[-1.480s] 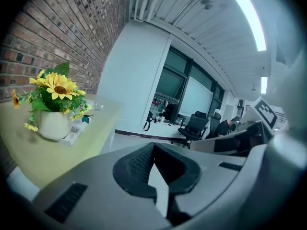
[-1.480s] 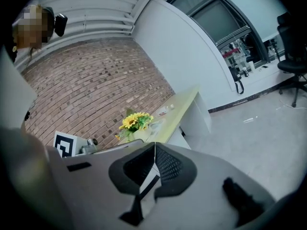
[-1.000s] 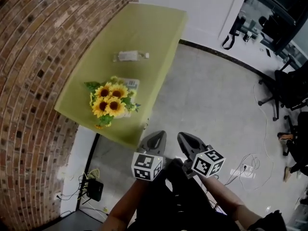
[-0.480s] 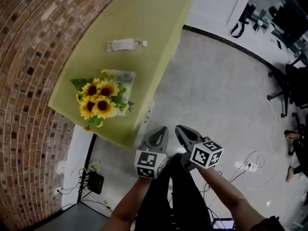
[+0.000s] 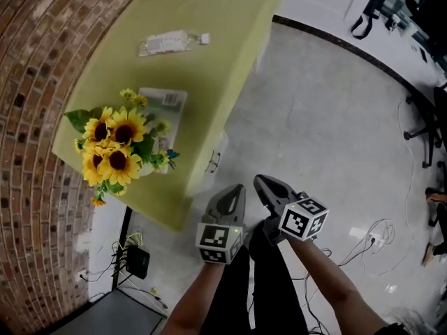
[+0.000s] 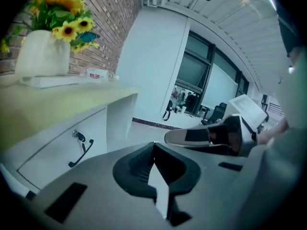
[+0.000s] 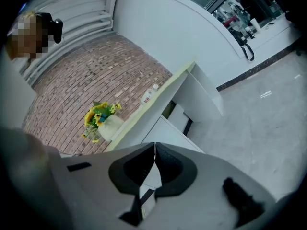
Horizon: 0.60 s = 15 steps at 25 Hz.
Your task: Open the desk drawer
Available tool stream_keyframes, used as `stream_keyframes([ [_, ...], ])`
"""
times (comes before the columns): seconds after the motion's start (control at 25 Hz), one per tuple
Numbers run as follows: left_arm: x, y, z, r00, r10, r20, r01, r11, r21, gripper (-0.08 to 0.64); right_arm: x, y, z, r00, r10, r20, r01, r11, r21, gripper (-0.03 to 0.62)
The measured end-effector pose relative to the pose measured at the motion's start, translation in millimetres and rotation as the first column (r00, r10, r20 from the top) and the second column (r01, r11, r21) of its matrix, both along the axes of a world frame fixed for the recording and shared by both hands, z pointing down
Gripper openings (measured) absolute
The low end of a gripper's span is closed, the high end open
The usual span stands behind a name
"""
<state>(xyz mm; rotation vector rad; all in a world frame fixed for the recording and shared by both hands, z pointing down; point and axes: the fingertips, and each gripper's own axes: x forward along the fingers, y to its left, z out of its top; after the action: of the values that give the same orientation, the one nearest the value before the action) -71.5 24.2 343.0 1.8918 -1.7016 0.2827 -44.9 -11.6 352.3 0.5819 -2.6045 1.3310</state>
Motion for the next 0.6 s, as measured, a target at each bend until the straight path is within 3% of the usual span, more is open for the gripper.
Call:
stream_keyframes([
  [0.36,-4.7,-15.8,72.6,0.999,0.04,-0.015,-0.041,0.999,-0.027,0.009,-14.6,-10.3,75.9,0.999,0.009,0.042,-0.007,0.998,-0.064,0.014],
  [0.6,-5.5,-20.4,120.3,0.998,0.047,-0.035,-0.049,0.998,-0.05,0.009,-19.1,-5.5,129.7,1.0,0.003,0.015,-0.001,0.995,-0.095,0.014],
])
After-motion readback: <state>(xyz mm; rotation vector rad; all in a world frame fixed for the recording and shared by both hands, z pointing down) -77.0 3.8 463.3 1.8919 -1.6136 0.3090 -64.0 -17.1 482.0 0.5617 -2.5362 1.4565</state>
